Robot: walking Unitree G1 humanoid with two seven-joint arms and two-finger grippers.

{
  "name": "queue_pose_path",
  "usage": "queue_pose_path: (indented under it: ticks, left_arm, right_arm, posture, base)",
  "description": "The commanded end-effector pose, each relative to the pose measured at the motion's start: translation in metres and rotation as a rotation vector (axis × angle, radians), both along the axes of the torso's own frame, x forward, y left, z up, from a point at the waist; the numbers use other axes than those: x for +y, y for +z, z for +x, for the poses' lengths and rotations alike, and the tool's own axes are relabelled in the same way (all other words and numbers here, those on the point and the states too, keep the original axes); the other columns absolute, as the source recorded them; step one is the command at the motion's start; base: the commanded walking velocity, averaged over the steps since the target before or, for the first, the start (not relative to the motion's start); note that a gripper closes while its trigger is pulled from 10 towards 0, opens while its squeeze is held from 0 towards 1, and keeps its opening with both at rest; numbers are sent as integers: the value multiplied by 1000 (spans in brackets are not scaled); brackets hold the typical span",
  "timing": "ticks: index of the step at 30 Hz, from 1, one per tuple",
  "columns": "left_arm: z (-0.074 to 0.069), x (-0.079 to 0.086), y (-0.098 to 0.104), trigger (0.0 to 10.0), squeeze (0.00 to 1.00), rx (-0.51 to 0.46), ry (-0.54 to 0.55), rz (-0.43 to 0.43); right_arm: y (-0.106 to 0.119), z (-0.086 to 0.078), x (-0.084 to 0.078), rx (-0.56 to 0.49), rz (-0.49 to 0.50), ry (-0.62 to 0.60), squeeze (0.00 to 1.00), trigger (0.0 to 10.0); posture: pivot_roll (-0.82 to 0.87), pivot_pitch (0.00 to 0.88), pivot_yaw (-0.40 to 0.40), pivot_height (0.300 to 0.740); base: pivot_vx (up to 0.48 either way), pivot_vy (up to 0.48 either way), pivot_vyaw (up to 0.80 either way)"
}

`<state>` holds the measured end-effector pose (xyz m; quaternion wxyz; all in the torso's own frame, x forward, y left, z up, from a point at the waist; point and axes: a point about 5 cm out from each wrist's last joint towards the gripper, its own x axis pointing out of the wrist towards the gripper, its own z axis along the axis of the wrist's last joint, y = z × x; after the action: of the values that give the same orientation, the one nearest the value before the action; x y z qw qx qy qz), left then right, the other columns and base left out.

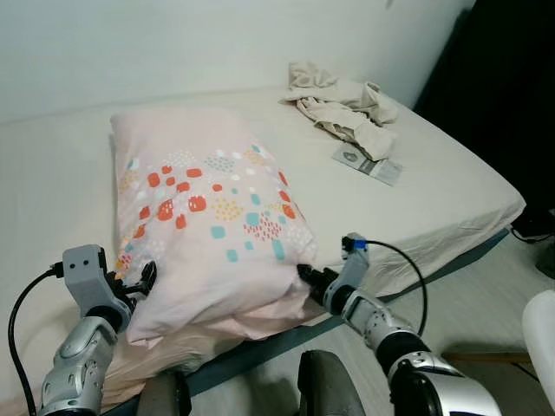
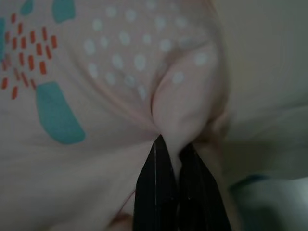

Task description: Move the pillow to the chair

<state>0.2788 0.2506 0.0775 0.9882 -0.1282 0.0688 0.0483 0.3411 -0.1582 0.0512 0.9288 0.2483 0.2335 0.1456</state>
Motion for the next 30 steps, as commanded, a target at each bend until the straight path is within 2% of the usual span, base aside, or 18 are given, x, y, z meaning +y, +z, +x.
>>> queue_pose_path:
  ticks: [1,3,4,6,7,8,9,13,14,15,17,18,22,23,24,27,29,30]
  left_arm:
    - [-3,5,-6,10000,0,36,22,13]
    - [-2,5,-5,10000,0,34,22,15]
    - [-2,5,-5,10000,0,34,22,15]
    - [0,5,-4,10000,0,33,21,17]
    - [0,5,-4,10000,0,33,21,17]
    - [1,5,-4,10000,0,33,20,18]
    - [1,5,-4,10000,0,33,20,18]
    - [3,3,-4,10000,0,33,9,20]
    - [4,3,-4,10000,0,34,8,20]
    - [4,3,-4,10000,0,34,8,20]
    - [4,2,-4,10000,0,36,3,22]
    - [4,2,-4,10000,0,36,3,22]
    - [4,1,-4,10000,0,37,-7,20]
    - [4,0,-4,10000,0,36,-18,18]
    - [4,-1,-4,10000,0,36,-28,16]
    - [4,-3,-4,10000,0,34,-43,11]
    - [4,-5,-4,10000,0,34,-45,9]
    - [4,-6,-5,10000,0,35,-44,8]
  right_arm:
    - [2,1,-24,5,-91,-69,0,0]
    - [20,6,-72,-22,-216,-205,0,0]
    - [20,6,-72,-22,-216,-205,0,0]
    - [39,7,-111,-56,-338,-309,0,0]
    - [39,7,-111,-56,-338,-309,0,0]
    - [50,6,-128,-75,-400,-347,0,0]
    - [50,6,-128,-75,-400,-347,0,0]
    - [104,2,-190,-159,-687,-507,0,0]
    - [112,0,-197,-170,-719,-532,0,0]
    - [112,0,-197,-170,-719,-532,0,0]
    - [131,-4,-214,-188,-809,-598,0,0]
    - [131,-4,-214,-188,-809,-598,0,0]
    - [143,-16,-237,-153,-903,-722,0,0]
    - [142,-21,-244,-121,-937,-768,0,2941]
    - [140,-25,-248,-97,-956,-791,0,10000]
    - [133,-27,-247,-70,-953,-792,0,10000]
    - [125,-25,-241,-68,-916,-760,0,10000]
    - [122,-24,-239,-69,-902,-749,945,10000]
  posture:
    - [-29,135,-94,590]
    - [-30,139,-90,590]
    - [-30,139,-90,590]
    - [-33,141,-82,590]
    - [-33,141,-82,590]
    - [-33,143,-79,590]
    - [-33,143,-79,590]
    - [-34,145,-66,590]
    - [-34,146,-65,590]
    - [-34,146,-65,590]
    - [-32,148,-63,590]
    - [-32,148,-63,590]
    - [-24,149,-62,590]
    - [-20,149,-62,590]
    - [-20,149,-61,590]
    - [-20,150,-61,590]
    - [-19,152,-60,590]
    - [-19,152,-60,590]
  base:
    - [0,0,0]
    - [0,0,0]
    - [0,0,0]
    - [0,0,0]
    - [0,0,0]
    - [0,0,0]
    - [0,0,0]
    - [0,0,0]
    - [0,0,0]
    - [0,0,0]
    - [0,0,0]
    - [0,0,0]
    - [0,0,0]
    - [0,0,0]
    - [0,0,0]
    - [0,0,0]
    - [0,0,0]
    - [0,0,0]
